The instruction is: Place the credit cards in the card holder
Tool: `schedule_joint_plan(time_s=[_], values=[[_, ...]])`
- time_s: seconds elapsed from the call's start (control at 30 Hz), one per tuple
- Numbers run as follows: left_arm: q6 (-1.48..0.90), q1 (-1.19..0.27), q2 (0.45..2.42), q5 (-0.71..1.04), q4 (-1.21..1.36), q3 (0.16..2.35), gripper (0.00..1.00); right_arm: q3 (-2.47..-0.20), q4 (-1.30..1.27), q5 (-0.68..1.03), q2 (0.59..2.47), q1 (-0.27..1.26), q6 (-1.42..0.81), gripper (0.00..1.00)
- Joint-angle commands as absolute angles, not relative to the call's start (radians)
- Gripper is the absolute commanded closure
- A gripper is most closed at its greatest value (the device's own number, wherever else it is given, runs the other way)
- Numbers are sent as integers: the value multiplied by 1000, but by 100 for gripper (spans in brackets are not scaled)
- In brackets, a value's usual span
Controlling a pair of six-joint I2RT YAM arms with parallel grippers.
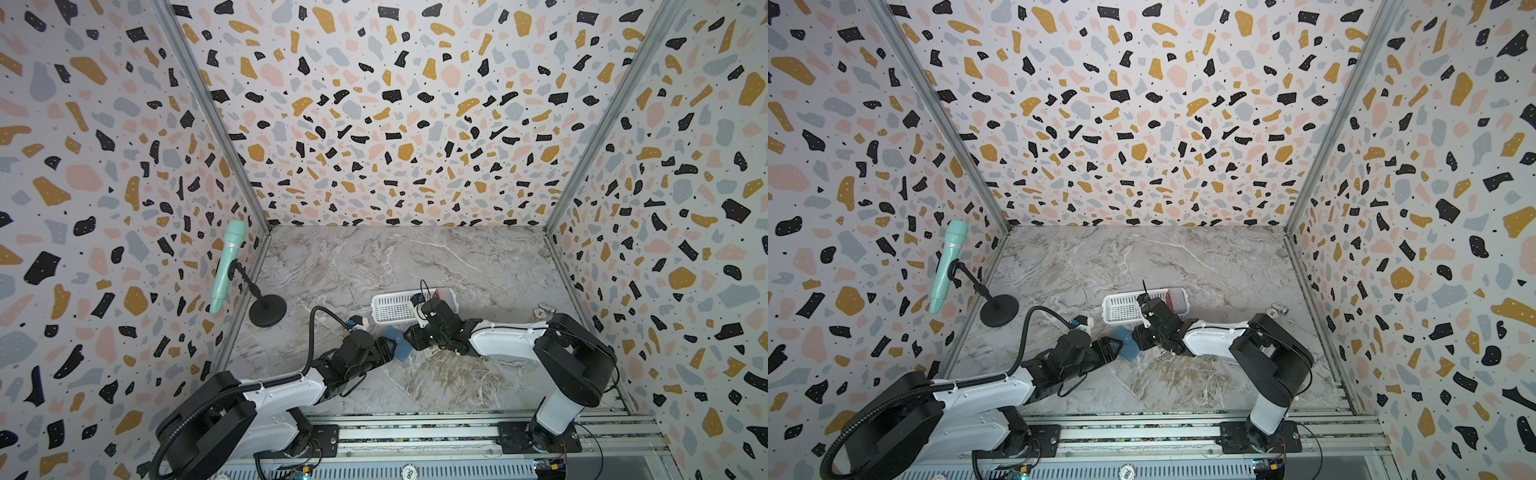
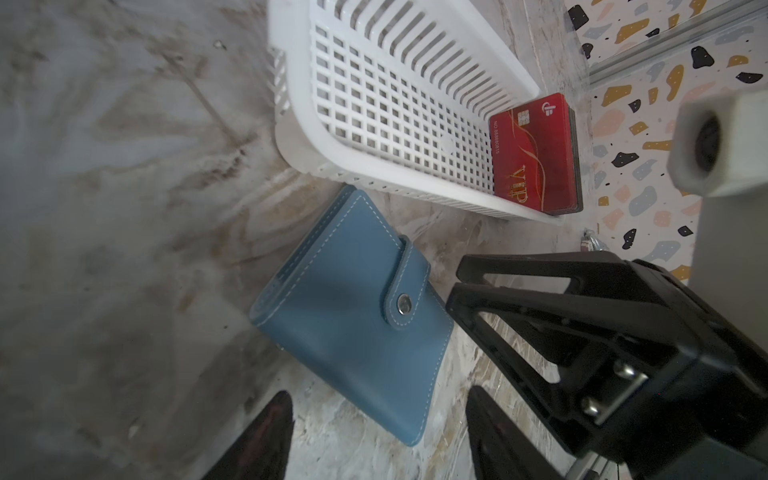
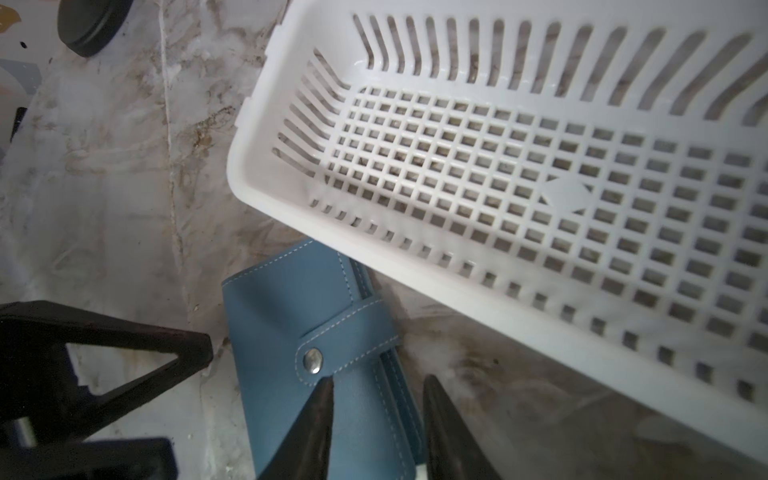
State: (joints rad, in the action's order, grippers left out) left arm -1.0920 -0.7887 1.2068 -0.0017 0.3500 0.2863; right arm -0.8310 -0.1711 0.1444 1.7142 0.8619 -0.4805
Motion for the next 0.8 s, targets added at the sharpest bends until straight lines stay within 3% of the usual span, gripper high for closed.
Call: schedule_joint_plan(time_s=[0.0,0.4,0.77], values=[[-1089,-794,1223,27,418,272,32,-861,-165,170,1726,861,-469,63],[-1099,-811,1320,53,489,295,34,-692,-242,221,1624,873,-546,66],[-1109,-901,1435,72,541,356,36,-528,-215,139,1438,926,-635,69]])
